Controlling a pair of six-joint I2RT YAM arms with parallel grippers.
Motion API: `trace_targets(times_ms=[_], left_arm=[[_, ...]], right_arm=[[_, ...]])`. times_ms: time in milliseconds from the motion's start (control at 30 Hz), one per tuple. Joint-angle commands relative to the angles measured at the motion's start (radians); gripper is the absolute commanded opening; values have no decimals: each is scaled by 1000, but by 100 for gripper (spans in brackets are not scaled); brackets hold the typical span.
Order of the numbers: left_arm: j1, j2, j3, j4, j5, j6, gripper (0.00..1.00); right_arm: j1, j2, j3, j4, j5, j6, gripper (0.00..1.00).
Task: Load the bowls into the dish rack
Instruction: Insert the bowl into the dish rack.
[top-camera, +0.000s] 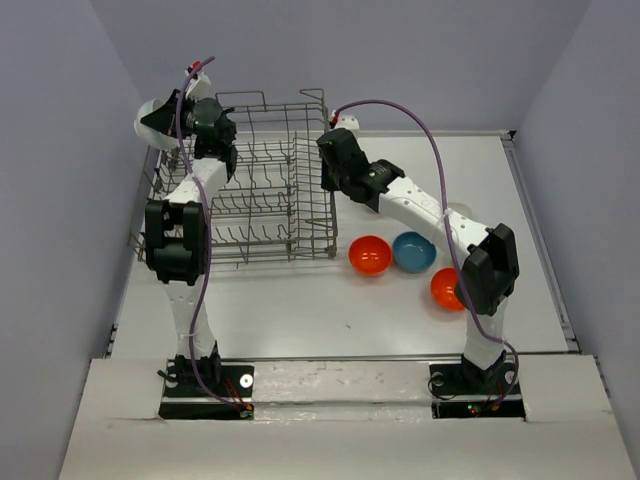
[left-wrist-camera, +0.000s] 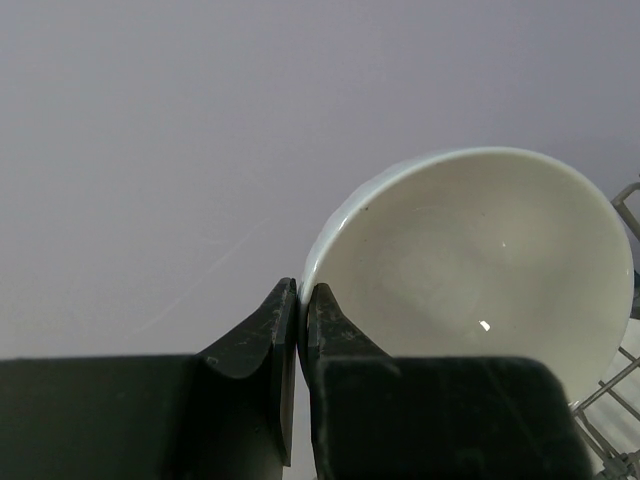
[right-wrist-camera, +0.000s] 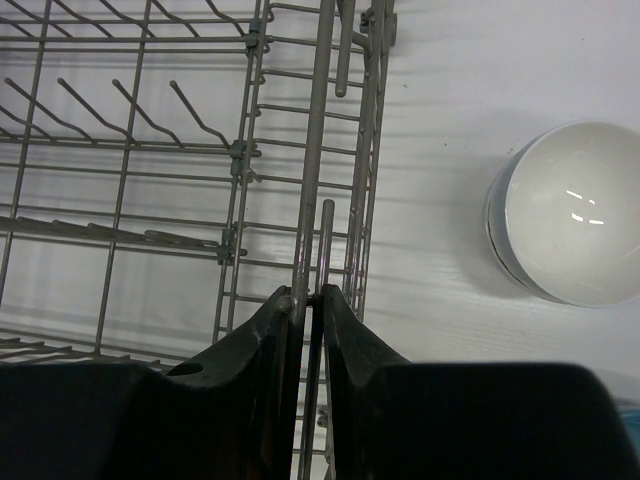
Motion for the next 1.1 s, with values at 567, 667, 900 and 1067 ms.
trace_targets(times_ms=[567, 667, 900, 1067], left_arm=[[-33, 86, -58, 316, 16, 170, 0], [-33, 108, -46, 333, 11, 195, 0], [-36, 167, -9, 438, -19, 317, 0], [-36, 192, 16, 503, -28, 384, 0]], right_arm=[[10, 8, -18, 128, -64, -11, 1], [10, 7, -18, 131, -70, -11, 1], [10, 4, -21, 132, -73, -14, 1], [10, 7, -26, 136, -82, -12, 1]])
